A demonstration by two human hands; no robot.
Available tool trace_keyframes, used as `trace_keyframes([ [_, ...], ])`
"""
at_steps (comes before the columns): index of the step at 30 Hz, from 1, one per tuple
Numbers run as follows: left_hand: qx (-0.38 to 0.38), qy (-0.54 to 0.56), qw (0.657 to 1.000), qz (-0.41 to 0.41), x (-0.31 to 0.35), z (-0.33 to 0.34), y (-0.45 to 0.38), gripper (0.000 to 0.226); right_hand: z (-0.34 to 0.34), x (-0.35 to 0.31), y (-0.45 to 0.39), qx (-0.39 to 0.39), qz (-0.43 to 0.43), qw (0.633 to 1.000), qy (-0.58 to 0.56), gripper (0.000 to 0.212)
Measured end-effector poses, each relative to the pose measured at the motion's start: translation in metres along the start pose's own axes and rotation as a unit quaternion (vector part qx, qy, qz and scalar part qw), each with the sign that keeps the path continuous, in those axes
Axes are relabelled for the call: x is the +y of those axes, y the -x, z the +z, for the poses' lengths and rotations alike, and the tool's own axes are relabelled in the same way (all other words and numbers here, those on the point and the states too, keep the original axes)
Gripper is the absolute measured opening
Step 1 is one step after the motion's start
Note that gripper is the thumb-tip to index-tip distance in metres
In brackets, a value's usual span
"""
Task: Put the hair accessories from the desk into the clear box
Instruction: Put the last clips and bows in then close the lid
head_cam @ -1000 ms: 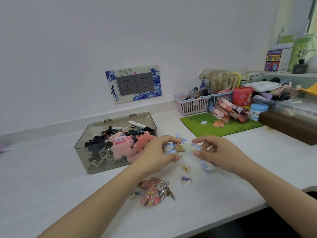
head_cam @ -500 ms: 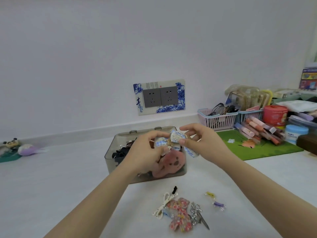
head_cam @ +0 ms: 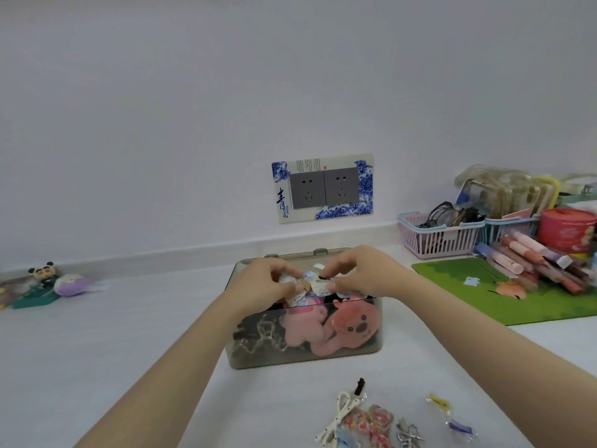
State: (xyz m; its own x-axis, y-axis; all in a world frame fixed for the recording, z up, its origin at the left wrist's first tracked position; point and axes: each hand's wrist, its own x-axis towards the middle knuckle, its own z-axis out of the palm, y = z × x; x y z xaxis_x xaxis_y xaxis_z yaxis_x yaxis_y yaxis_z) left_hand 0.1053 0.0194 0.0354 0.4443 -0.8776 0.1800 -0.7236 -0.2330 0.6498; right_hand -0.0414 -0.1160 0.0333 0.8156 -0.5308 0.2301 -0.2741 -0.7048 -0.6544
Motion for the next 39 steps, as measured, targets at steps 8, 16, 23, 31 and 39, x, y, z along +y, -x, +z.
trace_keyframes([
  [8, 0.101, -0.003, 0.992, 0.08, 0.02, 0.012, 0.028, 0.007, -0.007, -0.001, 0.028, 0.083, -0.026, 0.996, 0.035, 0.013],
  [16, -0.073, -0.004, 0.99, 0.117, 0.036, 0.05, 0.078, 0.013, -0.021, 0.015, 0.111, -0.005, -0.015, 0.996, 0.087, 0.01],
  [23, -0.171, -0.014, 0.978, 0.123, 0.017, 0.083, 0.091, 0.035, -0.013, 0.049, 0.169, -0.127, 0.084, 0.973, 0.171, 0.044],
  [31, -0.15, 0.033, 0.983, 0.1, 0.012, 0.092, 0.09, 0.027, 0.004, 0.059, 0.167, -0.004, 0.023, 0.989, 0.144, 0.012],
  [39, -0.119, 0.05, 0.988, 0.085, 0.013, 0.094, 0.089, 0.021, 0.011, 0.058, 0.164, 0.031, 0.013, 0.993, 0.113, 0.014],
])
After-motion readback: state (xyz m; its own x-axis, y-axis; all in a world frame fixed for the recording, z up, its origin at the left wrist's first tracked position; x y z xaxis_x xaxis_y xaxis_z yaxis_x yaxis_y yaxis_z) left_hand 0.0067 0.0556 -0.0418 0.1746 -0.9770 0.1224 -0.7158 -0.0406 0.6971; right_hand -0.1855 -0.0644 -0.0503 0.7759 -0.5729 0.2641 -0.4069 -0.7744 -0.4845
